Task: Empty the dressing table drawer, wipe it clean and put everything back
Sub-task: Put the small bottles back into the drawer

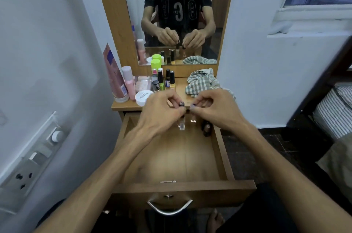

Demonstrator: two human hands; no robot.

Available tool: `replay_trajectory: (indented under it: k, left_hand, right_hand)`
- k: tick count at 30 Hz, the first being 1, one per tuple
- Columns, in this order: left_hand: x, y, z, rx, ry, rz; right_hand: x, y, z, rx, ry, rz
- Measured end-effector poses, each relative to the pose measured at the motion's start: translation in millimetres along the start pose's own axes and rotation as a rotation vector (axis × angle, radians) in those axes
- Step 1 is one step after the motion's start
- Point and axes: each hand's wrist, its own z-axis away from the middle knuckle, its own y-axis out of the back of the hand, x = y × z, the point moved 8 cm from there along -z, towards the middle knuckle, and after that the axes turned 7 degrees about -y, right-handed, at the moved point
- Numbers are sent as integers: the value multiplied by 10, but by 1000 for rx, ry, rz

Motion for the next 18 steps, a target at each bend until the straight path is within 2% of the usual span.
replay_trajectory:
  k: [4,7,18]
  left_hand:
    - [12,-561,299,-241,26,-9]
    - [-26,-883,446,-330,33,-11]
    - [-106,-1220,404,-263,59,89]
  right_hand:
    - [358,-16,285,-90,-75,138]
    - [625,-105,363,-134,-111,259]
    - [735,-289,282,-123,-35,510]
